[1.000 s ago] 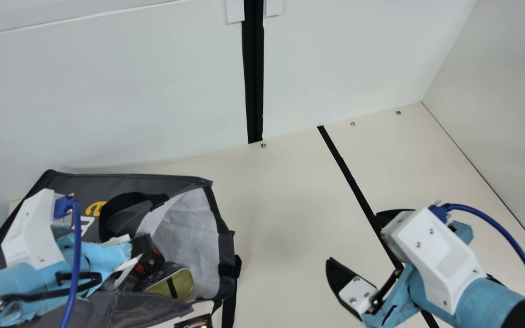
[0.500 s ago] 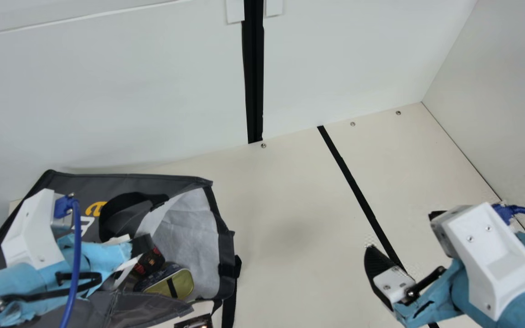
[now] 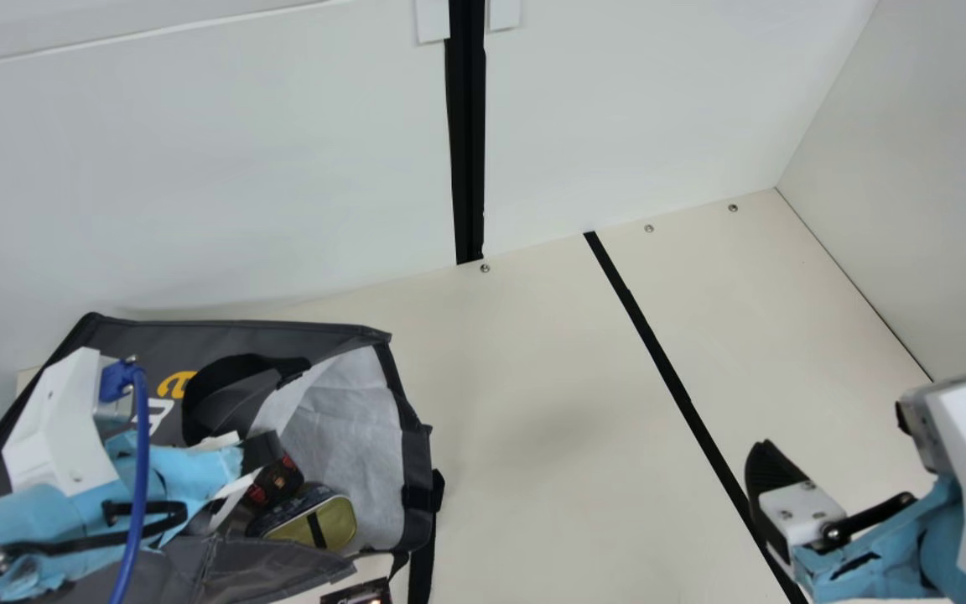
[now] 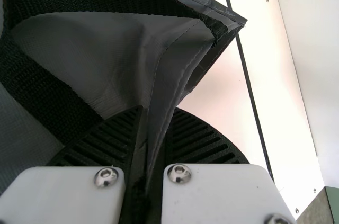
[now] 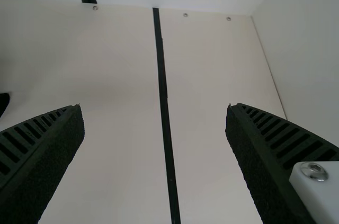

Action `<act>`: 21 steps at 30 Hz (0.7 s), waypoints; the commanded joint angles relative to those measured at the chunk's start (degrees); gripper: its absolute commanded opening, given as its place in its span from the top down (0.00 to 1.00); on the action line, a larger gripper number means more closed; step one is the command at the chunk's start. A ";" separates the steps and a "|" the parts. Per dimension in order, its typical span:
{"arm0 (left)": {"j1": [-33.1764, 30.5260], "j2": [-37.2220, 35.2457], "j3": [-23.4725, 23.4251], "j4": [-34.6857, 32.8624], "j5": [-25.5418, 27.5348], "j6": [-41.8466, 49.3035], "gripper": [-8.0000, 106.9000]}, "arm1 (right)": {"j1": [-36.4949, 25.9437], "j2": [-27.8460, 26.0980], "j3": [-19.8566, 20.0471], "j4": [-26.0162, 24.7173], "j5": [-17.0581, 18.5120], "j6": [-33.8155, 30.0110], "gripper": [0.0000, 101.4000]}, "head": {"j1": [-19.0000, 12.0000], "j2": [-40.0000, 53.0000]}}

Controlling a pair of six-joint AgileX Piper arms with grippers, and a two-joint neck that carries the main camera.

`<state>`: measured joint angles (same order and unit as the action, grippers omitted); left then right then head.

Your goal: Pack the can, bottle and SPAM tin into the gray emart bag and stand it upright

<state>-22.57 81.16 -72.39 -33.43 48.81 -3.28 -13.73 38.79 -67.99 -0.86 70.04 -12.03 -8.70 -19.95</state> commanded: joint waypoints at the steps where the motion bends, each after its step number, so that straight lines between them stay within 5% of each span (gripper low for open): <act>1: 0.00 0.00 0.00 0.00 0.00 0.00 1.00 | 0.36 0.12 -0.04 -2.46 -0.14 2.14 0.06 | -1.30 -0.05; 21: 0.00 0.00 0.00 0.00 0.00 0.00 1.00 | -7.14 0.12 -1.58 -4.87 -0.14 5.90 0.06 | -1.30 -0.05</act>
<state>-22.57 81.16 -72.39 -33.43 48.81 -3.28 -20.35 38.90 -69.49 -5.79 69.90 -6.31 -8.70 -19.86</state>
